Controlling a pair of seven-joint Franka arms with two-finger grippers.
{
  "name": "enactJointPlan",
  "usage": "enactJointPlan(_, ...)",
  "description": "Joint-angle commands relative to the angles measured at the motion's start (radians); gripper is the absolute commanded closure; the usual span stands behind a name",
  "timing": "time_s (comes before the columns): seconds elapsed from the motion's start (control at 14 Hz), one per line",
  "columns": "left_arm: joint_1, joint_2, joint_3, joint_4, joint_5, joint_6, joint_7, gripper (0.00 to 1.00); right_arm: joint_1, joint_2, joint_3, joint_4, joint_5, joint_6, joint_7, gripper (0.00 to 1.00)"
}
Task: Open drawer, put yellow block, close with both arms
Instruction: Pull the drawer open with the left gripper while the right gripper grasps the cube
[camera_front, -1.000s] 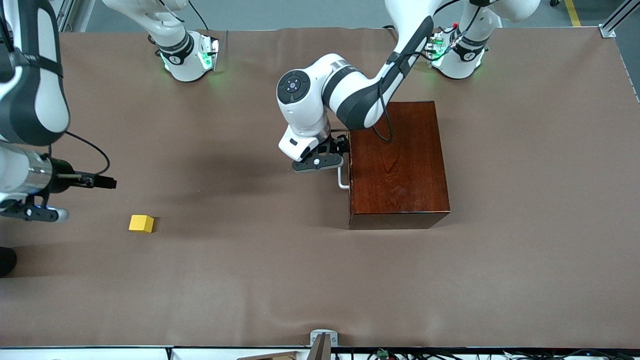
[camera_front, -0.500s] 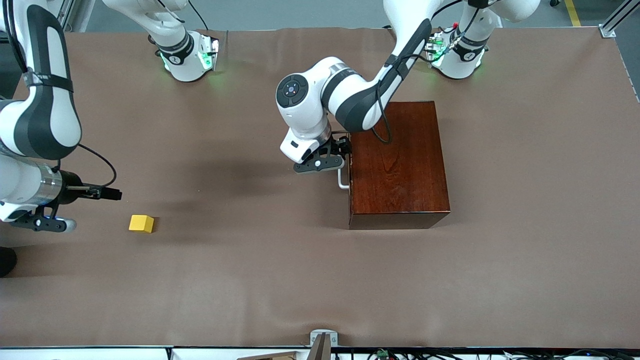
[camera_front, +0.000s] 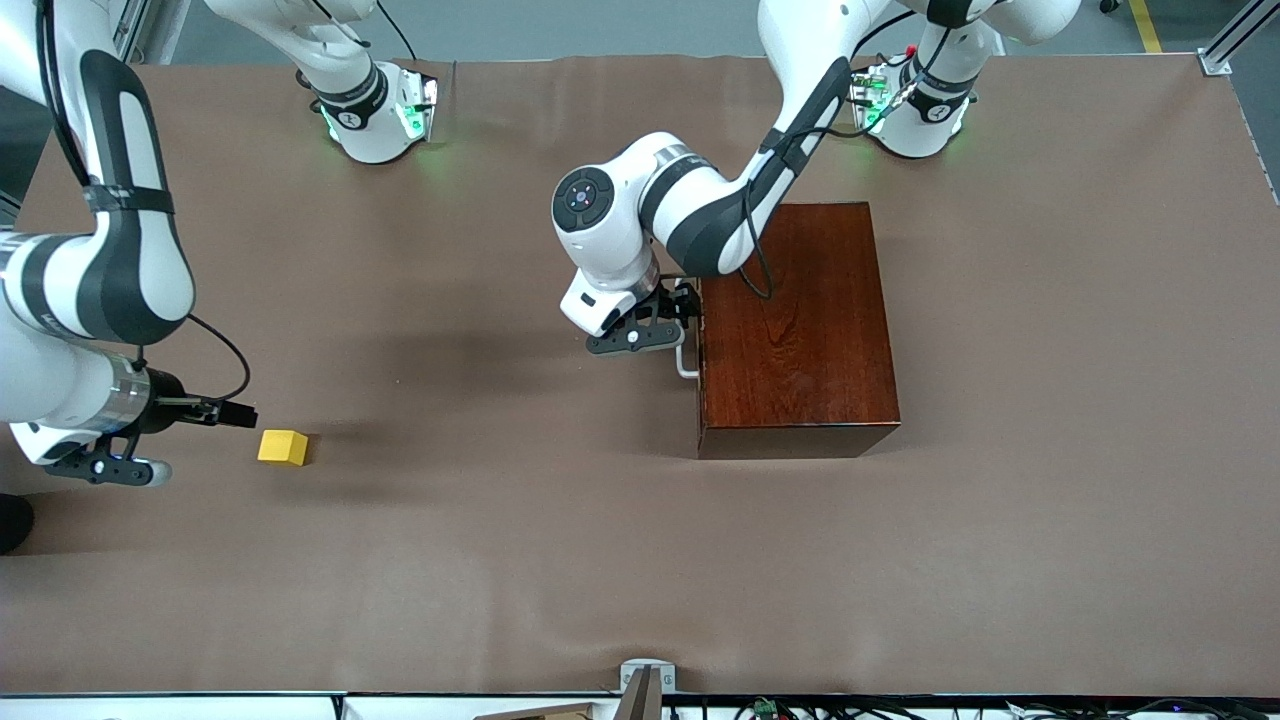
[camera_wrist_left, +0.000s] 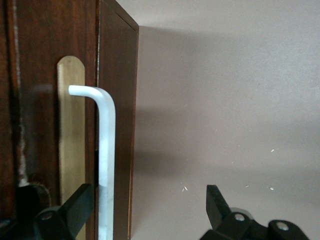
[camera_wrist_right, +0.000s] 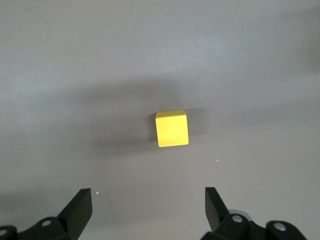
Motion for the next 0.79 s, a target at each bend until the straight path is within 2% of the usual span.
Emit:
enactJointPlan(0.0, -0.011, 0.025, 0.01, 0.024, 0.016, 0.019, -0.001, 0.0, -0.021, 0.01, 0.008, -0.042, -0.005, 0.036, -0.02, 0.0)
enactJointPlan(0.21, -0.013, 0.033, 0.009, 0.024, 0.016, 0.039, -0.006, 0.0, -0.058, 0.074, 0.01, -0.04, -0.005, 0.085, -0.227, 0.0)
enactJointPlan(0.57, -0.016, 0.034, -0.003, 0.026, 0.016, 0.085, -0.012, 0.0, -0.059, 0.137, 0.008, -0.042, -0.004, 0.191, -0.231, 0.0)
enactJointPlan(0.71, -0.019, 0.034, -0.005, 0.026, 0.01, 0.119, -0.012, 0.0, -0.055, 0.166, 0.008, -0.044, -0.004, 0.228, -0.171, 0.0)
